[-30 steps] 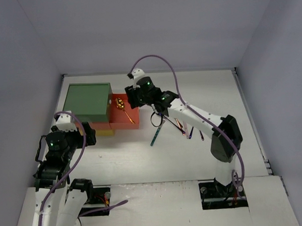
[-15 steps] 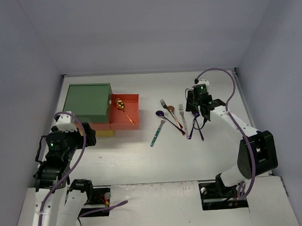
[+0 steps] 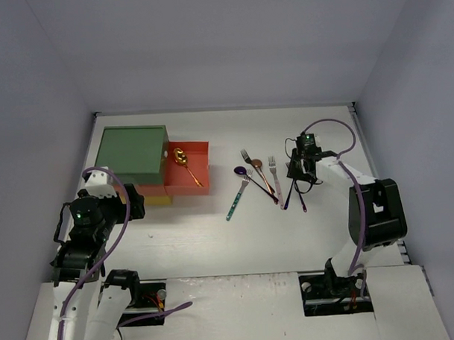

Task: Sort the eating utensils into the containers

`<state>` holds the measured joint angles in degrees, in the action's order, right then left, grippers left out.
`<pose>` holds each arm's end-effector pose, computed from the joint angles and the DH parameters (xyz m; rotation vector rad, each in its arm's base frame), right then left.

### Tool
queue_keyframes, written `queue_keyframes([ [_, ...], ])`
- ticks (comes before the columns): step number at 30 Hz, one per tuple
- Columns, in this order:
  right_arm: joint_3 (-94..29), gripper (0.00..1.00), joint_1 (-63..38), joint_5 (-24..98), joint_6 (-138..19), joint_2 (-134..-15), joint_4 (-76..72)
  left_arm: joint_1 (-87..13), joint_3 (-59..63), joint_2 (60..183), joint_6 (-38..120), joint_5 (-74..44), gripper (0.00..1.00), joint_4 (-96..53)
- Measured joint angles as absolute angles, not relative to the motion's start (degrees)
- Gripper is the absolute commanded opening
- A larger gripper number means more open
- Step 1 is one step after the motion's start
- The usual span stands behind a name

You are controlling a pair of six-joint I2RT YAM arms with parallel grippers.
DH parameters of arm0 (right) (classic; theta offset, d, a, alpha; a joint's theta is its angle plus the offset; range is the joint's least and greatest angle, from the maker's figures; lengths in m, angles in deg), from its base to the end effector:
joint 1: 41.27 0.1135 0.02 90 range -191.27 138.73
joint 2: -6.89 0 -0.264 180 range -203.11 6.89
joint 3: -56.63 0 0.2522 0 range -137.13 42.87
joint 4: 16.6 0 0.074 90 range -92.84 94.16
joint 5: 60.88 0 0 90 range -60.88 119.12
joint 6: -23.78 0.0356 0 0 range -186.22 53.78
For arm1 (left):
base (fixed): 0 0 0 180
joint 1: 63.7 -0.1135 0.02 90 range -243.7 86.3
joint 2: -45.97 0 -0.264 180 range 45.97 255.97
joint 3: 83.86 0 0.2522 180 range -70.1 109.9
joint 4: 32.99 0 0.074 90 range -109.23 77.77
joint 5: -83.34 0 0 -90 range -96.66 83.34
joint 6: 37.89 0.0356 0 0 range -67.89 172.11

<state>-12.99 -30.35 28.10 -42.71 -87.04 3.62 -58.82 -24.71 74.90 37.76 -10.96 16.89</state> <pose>0.3399 0.0649 0.1962 0.2680 2.3492 0.2731 0.1094 -0.0120 0.3313 -0.1081 1.9211 -0.2976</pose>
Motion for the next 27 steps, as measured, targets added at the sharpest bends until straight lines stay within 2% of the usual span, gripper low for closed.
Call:
queue_keyframes([
  [11,-12.94,0.25,-30.35,28.56,-39.34,-90.96,2.9,-58.82,-24.71,75.12,37.76,-11.16,0.87,16.89],
  [15,-12.95,0.2,-30.35,28.59,-38.75,-92.62,2.54,-58.82,-24.74,75.12,37.75,-11.16,0.87,16.89],
  [22,-13.64,0.0,-30.35,28.13,-38.16,-93.6,1.32,-58.82,-24.8,75.12,37.76,-11.24,0.87,16.89],
  [27,-13.77,0.0,-30.35,27.41,-37.97,-93.52,1.39,-58.82,-24.8,75.12,37.76,-11.31,0.87,16.89],
])
